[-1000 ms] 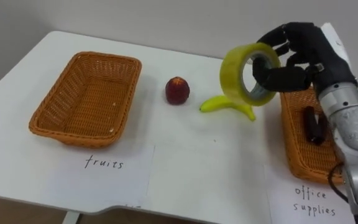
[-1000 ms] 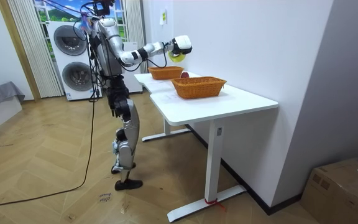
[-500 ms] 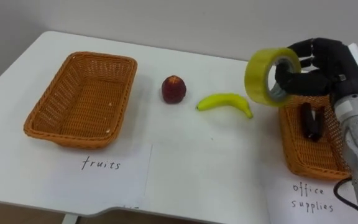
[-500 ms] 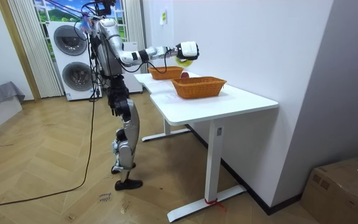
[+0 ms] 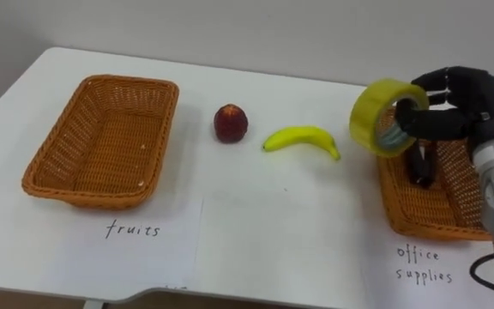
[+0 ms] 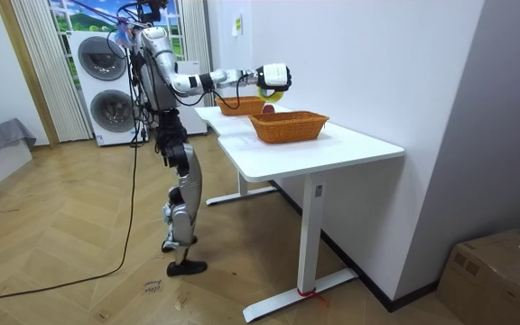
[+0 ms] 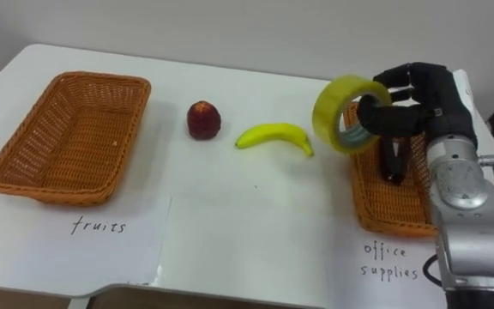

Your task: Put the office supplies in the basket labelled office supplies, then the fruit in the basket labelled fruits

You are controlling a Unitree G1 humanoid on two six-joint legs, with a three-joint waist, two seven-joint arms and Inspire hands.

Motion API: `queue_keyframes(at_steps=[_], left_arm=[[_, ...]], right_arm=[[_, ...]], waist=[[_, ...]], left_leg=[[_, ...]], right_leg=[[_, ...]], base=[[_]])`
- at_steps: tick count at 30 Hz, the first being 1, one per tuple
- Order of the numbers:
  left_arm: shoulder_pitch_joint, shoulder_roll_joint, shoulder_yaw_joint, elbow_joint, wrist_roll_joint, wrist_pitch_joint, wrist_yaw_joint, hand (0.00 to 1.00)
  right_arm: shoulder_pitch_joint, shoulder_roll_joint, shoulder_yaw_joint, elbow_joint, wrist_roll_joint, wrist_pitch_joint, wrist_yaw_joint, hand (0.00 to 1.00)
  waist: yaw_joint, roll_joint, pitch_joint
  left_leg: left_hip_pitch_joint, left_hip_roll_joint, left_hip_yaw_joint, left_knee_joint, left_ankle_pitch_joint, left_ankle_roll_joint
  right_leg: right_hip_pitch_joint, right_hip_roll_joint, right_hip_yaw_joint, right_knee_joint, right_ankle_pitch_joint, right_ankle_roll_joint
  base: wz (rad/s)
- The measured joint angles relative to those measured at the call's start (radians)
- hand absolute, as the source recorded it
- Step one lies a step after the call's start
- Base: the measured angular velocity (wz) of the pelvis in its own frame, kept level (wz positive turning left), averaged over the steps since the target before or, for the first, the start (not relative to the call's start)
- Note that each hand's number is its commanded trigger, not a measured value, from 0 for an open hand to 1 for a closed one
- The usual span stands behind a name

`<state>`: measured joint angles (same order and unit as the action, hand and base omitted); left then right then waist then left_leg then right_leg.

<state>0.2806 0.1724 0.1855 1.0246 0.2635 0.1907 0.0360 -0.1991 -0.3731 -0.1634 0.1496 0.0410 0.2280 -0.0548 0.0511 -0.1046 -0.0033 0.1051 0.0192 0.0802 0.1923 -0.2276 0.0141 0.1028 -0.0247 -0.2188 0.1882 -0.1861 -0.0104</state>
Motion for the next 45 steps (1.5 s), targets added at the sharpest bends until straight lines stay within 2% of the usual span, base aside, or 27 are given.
queue_keyframes(at_steps=[3,8,11,14,18,22,24,34,35,37,40,41,43,44,45], left_arm=[[0.005,0.0,0.001,-0.006,0.0,0.0,0.0,0.0],[0.0,0.002,0.009,-0.006,0.001,-0.001,0.0,0.0],[-0.004,0.002,0.009,-0.006,0.001,-0.002,0.001,0.0],[-0.003,0.004,0.007,-0.006,-0.017,-0.002,0.001,0.0],[-0.003,0.005,0.007,-0.008,-0.02,0.0,0.001,0.0],[0.0,0.005,0.007,-0.014,-0.02,0.003,0.005,0.0],[0.0,0.005,0.007,-0.015,-0.02,0.004,0.007,0.0],[0.005,0.007,0.007,-0.015,-0.036,0.004,0.022,0.0],[0.006,0.007,0.007,-0.015,-0.037,0.004,0.022,0.0],[0.007,0.007,0.006,-0.015,-0.037,0.004,0.022,0.0],[0.007,0.008,0.006,-0.014,-0.037,0.004,0.022,0.0],[0.007,0.008,0.006,-0.014,-0.037,0.004,0.022,0.0],[0.007,0.008,0.006,-0.014,-0.037,0.004,0.021,0.0],[0.007,0.008,0.006,-0.014,-0.037,0.004,0.021,0.0],[0.007,0.008,0.006,-0.013,-0.037,0.004,0.021,0.0]], right_arm=[[-0.019,-0.011,-0.019,0.04,0.012,0.0,-0.008,1.0],[-0.02,-0.081,-0.022,0.045,0.033,0.0,-0.038,1.0],[-0.02,-0.1,-0.022,0.047,0.031,0.0,-0.039,1.0],[-0.02,-0.101,-0.022,0.068,0.032,0.0,-0.034,1.0],[-0.015,-0.101,-0.022,0.095,0.032,0.002,-0.033,1.0],[-0.015,-0.101,-0.022,0.101,0.032,0.004,-0.034,1.0],[-0.015,-0.101,-0.022,0.106,0.031,0.004,-0.035,1.0],[-0.002,-0.101,-0.022,0.113,0.01,0.004,-0.033,1.0],[-0.002,-0.101,-0.022,0.113,0.009,0.004,-0.033,0.91],[-0.002,-0.101,-0.022,0.114,0.004,0.004,-0.033,0.67],[0.002,-0.101,-0.022,0.118,-0.015,0.004,-0.033,0.5],[0.01,-0.101,-0.022,0.118,-0.016,0.004,-0.031,0.32],[0.019,-0.101,-0.022,0.118,-0.016,0.004,-0.026,0.15],[0.022,-0.101,-0.022,0.118,-0.016,0.004,-0.02,0.0],[0.022,-0.101,-0.022,0.118,-0.018,0.004,-0.017,0.0]], waist=[[-0.02,-0.003,-0.0021],[-0.027,0.0,0.0006],[-0.033,-0.005,0.0029],[-0.046,-0.011,0.0057],[-0.05,-0.013,0.004],[-0.054,-0.007,-0.0037],[-0.054,-0.005,-0.005],[-0.062,-0.009,-0.0027],[-0.063,-0.009,-0.0025],[-0.065,-0.007,-0.0008],[-0.068,-0.005,0.0003],[-0.068,-0.005,0.0003],[-0.068,-0.005,0.0003],[-0.068,-0.005,0.0005],[-0.068,-0.005,0.0005]], left_leg=[[-0.007,-0.001,0.0,0.005,0.0,0.0],[-0.006,0.003,0.012,0.005,0.0,0.0],[-0.005,0.004,0.022,0.006,0.0,0.0],[-0.007,0.004,0.026,0.006,0.0,0.0],[-0.007,0.004,0.031,0.005,-0.001,0.001],[-0.007,0.005,0.037,0.005,-0.001,0.001],[-0.006,0.005,0.039,0.005,-0.001,0.001],[-0.006,0.008,0.042,0.006,-0.001,0.001],[-0.006,0.008,0.042,0.006,-0.001,0.001],[-0.007,0.008,0.042,0.005,-0.001,0.0],[-0.007,0.008,0.043,0.003,-0.001,0.0],[-0.007,0.009,0.044,0.002,-0.002,0.0],[-0.007,0.009,0.046,0.001,-0.002,0.0],[-0.006,0.009,0.048,-0.001,-0.002,0.0],[-0.006,0.009,0.048,-0.001,-0.002,0.0]], right_leg=[[-0.009,0.0,-0.004,0.003,0.0,0.0],[-0.021,-0.001,0.002,0.016,0.0,0.0],[-0.022,0.0,0.017,0.016,0.0,0.0],[-0.021,0.0,0.022,0.014,0.0,0.0],[-0.023,0.006,0.027,0.014,0.0,0.0],[-0.031,0.009,0.029,0.017,0.002,-0.003],[-0.031,0.009,0.029,0.018,0.002,-0.003],[-0.031,0.007,0.028,0.018,0.003,-0.004],[-0.031,0.008,0.028,0.018,0.003,-0.004],[-0.03,0.008,0.028,0.018,0.003,-0.004],[-0.031,0.009,0.029,0.019,0.003,-0.004],[-0.031,0.009,0.029,0.02,0.003,-0.004],[-0.033,0.009,0.03,0.02,0.003,-0.004],[-0.034,0.009,0.031,0.021,0.003,-0.004],[-0.034,0.009,0.032,0.021,0.003,-0.004]], base=[[0.01],[-0.06],[-0.1],[-0.03],[-0.02],[-0.05],[0.0],[0.0],[0.0],[0.0],[0.0],[0.0],[-0.02],[-0.04],[-0.03]])
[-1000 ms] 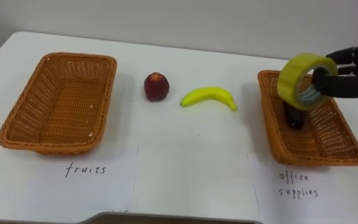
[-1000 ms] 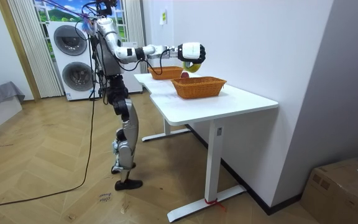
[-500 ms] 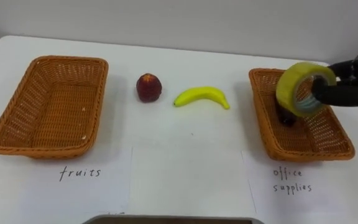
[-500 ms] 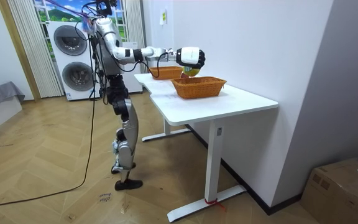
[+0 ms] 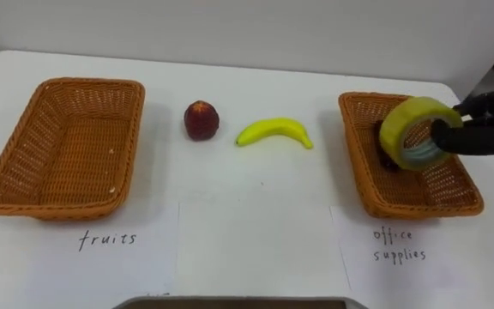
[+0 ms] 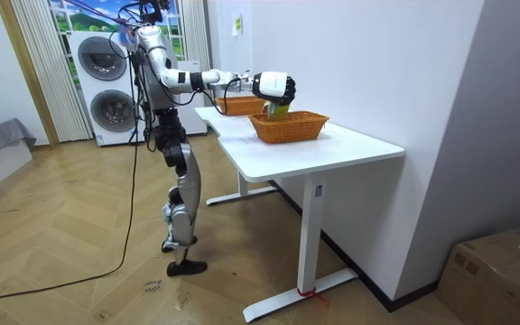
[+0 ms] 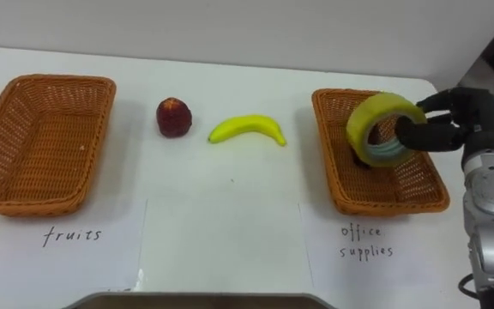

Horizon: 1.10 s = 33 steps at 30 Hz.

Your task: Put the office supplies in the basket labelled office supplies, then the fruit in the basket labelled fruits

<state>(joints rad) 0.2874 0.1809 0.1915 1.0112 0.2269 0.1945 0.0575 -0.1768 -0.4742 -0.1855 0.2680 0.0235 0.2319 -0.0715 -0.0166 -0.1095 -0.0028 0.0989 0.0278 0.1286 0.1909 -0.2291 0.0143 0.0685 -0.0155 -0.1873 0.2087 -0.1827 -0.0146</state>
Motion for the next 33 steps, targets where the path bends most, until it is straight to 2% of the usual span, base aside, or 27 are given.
queue_keyframes(at_steps=[10,27,33], left_arm=[[0.0,0.0,0.0,0.01,0.0,-0.007,0.0,0.0],[0.0,0.003,0.0,0.013,0.0,-0.008,0.0,0.0],[0.0,0.003,0.0,0.013,0.0,-0.008,0.0,0.0]], right_arm=[[0.003,0.0,0.0,0.001,-0.041,0.001,0.044,0.0],[0.003,0.0,0.0,0.0,-0.043,-0.005,0.053,0.0],[0.003,0.0,0.0,-0.004,-0.096,-0.005,0.054,0.0]], waist=[[0.0,0.005,0.0024],[0.002,0.005,0.0013],[0.002,0.005,0.0013]], left_leg=[[0.009,-0.001,0.011,-0.011,0.0,0.0],[0.015,-0.002,0.009,-0.016,0.0,0.0],[0.015,-0.003,0.011,-0.016,0.0,0.0]], right_leg=[[-0.003,0.005,0.02,-0.001,0.0,0.0],[0.001,0.004,0.02,-0.001,0.0,0.0],[0.001,0.005,0.022,-0.001,0.0,0.0]], base=[[-0.04],[0.0],[0.0]])
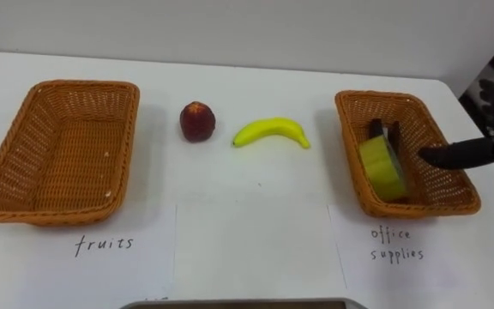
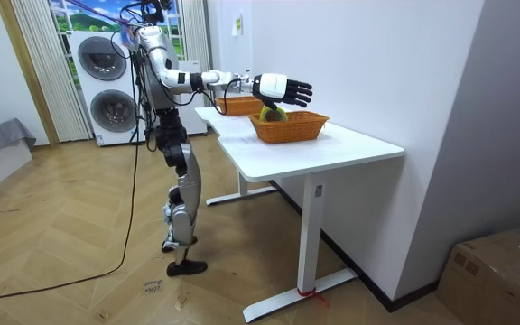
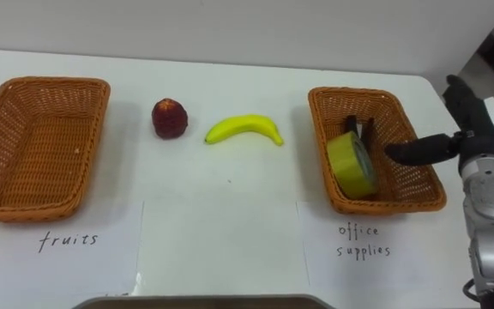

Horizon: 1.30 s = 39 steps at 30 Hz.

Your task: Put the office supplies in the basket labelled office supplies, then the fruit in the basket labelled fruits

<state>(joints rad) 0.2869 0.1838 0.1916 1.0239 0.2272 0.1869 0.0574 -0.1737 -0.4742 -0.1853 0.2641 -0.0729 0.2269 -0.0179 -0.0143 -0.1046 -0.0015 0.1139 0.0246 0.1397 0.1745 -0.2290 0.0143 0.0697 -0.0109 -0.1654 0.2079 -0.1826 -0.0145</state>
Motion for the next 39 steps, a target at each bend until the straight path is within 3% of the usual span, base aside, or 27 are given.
queue_keyframes(at_steps=[27,32,39], left_arm=[[-0.002,0.002,0.0,0.0,0.0,0.0,-0.001,0.0],[-0.017,0.002,0.0,-0.005,0.0,0.0,-0.004,0.0],[-0.017,-0.004,0.003,-0.007,-0.001,0.007,-0.001,0.0]], right_arm=[[0.0,0.0,0.0,-0.006,-0.019,0.0,0.003,0.0],[-0.036,0.0,0.001,-0.042,-0.018,0.001,0.016,0.0],[-0.067,0.001,0.001,-0.215,0.004,0.006,0.02,0.0]], waist=[[0.011,0.0,-0.0007],[0.019,-0.002,-0.001],[0.027,-0.02,-0.012]], left_leg=[[0.001,0.003,-0.001,0.011,0.0,0.0],[0.001,0.001,-0.001,0.012,0.0,0.001],[0.001,0.0,-0.006,0.015,0.0,0.001]], right_leg=[[-0.002,-0.003,-0.001,0.014,0.0,0.0],[-0.003,-0.005,-0.001,0.018,0.0,0.0],[0.001,-0.005,-0.007,0.012,0.0,0.0]], base=[[0.0],[0.0],[0.01]])
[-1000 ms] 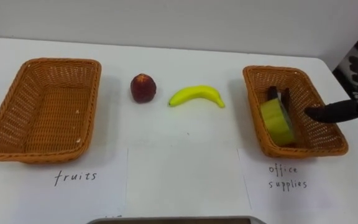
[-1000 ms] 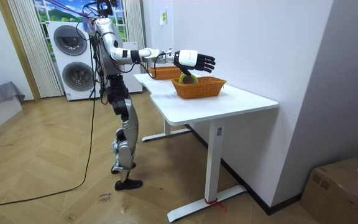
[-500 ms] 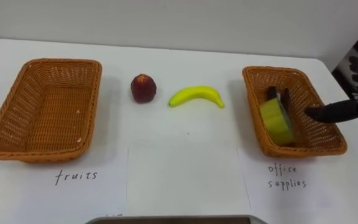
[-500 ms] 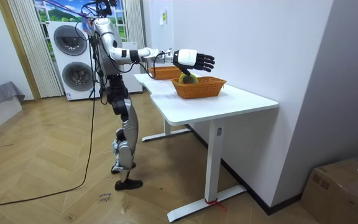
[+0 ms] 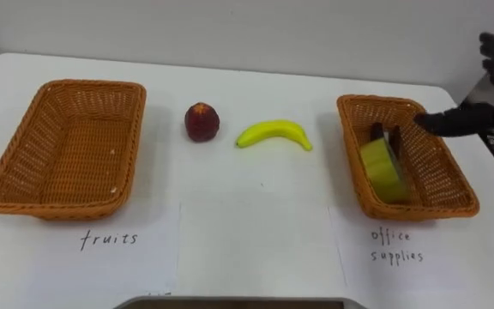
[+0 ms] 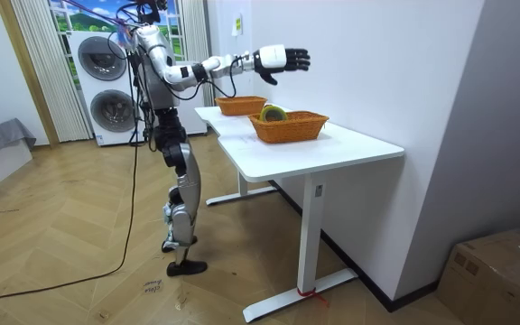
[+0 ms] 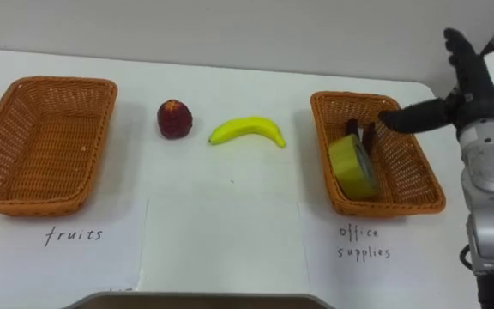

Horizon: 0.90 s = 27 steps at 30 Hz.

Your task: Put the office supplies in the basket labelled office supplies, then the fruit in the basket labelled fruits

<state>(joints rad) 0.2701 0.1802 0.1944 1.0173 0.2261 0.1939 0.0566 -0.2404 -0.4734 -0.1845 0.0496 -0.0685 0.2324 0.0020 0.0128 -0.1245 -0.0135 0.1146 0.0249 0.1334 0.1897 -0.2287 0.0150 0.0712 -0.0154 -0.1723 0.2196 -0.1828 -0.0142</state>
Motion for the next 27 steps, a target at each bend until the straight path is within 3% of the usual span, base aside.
queue_keyframes(at_steps=[6,14,23,27], left_arm=[[0.004,0.01,-0.003,0.0,0.0,-0.004,0.006,0.0],[0.034,0.021,-0.003,0.006,0.002,-0.001,0.014,0.0],[0.035,0.037,-0.003,0.003,0.003,0.0,0.011,0.0],[0.026,0.044,-0.003,0.003,0.006,-0.002,0.012,0.0]], right_arm=[[-0.063,-0.002,0.007,0.01,0.119,0.0,0.005,0.0],[-0.063,-0.007,0.01,0.022,0.147,0.0,0.005,0.0],[-0.08,-0.036,0.07,0.07,0.141,0.0,0.002,0.0],[-0.095,-0.05,0.109,0.097,0.137,0.0,-0.005,0.0]], waist=[[0.018,-0.012,0.016],[0.025,-0.022,0.0111],[0.058,-0.019,0.0102],[0.08,-0.027,0.0055]], left_leg=[[0.01,0.003,0.001,-0.007,-0.001,0.0],[-0.015,-0.001,-0.027,0.009,0.0,0.0],[-0.04,0.0,-0.031,0.011,0.0,-0.001],[-0.062,-0.001,-0.031,0.015,0.001,-0.001]], right_leg=[[0.013,-0.001,-0.009,-0.001,0.0,0.0],[0.011,-0.005,-0.053,-0.002,0.0,0.0],[-0.01,-0.005,-0.058,-0.003,0.001,-0.001],[-0.033,-0.006,-0.057,0.001,0.002,-0.003]], base=[[0.01],[0.12],[0.01],[0.0]])
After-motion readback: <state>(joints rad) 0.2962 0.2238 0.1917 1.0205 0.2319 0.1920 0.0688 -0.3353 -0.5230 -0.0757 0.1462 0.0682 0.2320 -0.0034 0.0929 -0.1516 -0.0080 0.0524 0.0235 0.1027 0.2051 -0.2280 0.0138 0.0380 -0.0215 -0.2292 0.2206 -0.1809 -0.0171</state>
